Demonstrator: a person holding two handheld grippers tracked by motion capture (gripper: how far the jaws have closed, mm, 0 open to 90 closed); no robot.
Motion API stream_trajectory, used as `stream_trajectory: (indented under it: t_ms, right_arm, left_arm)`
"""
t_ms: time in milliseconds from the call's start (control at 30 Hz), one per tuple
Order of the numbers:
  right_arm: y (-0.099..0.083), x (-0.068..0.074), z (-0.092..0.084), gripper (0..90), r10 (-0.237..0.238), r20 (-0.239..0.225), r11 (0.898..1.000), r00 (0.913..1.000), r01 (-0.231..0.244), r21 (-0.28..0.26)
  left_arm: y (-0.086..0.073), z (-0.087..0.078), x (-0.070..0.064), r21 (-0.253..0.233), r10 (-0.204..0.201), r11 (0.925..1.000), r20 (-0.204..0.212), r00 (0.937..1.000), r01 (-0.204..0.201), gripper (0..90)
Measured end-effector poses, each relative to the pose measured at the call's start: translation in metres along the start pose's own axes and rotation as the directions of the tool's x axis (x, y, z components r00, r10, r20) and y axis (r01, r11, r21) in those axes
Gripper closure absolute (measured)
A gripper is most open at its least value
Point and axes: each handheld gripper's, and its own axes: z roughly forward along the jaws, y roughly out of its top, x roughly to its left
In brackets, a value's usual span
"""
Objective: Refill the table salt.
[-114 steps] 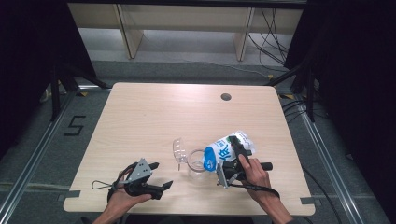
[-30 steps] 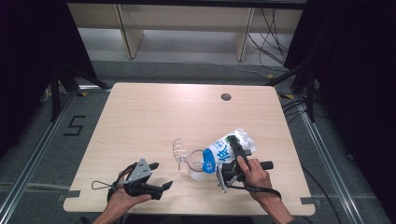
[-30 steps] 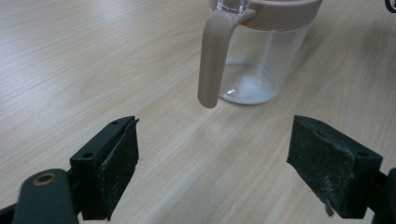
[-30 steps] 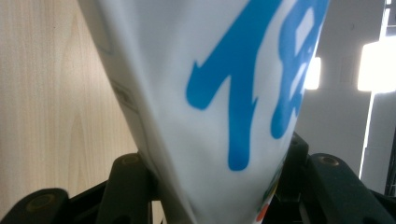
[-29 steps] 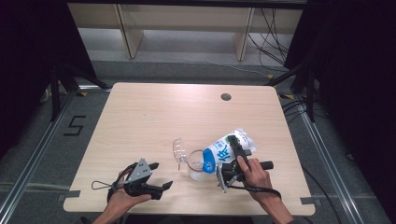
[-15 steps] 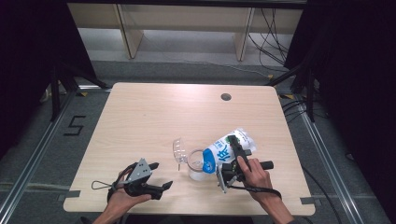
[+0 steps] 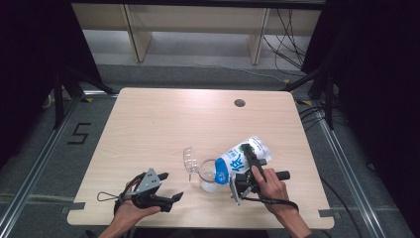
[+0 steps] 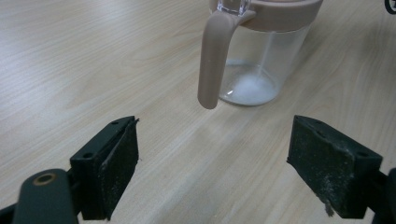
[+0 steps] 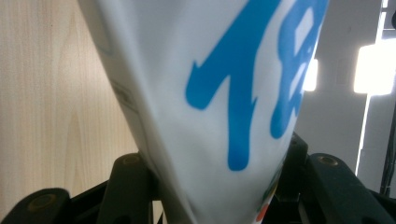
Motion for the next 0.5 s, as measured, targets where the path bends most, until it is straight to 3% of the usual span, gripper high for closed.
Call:
stream_trajectory:
  t_ms: [367,433,500]
  right_arm:
    - [0.0002,-0.0002,-0.0001,53.7,-0.005,0.002,1.000,1.0000,0.005,0.003]
    - [0.0011,-0.0041,-0.0001,53.7,-0.064,0.011,0.998,0.9979,0.064,-0.006]
    - [0.0012,-0.0038,-0.0002,53.7,-0.058,0.009,0.998,0.9983,0.058,-0.002]
  left_arm:
    - [0.0001,-0.0003,0.0003,0.001,0.007,1.0000,0.000,1.0000,-0.007,15.9]
    - [-0.0001,-0.0002,0.0000,0.001,-0.002,1.0000,0.001,1.0000,0.002,15.9]
    - [0.0002,-0.0003,0.0005,0.002,0.008,1.0000,0.000,1.0000,-0.008,15.9]
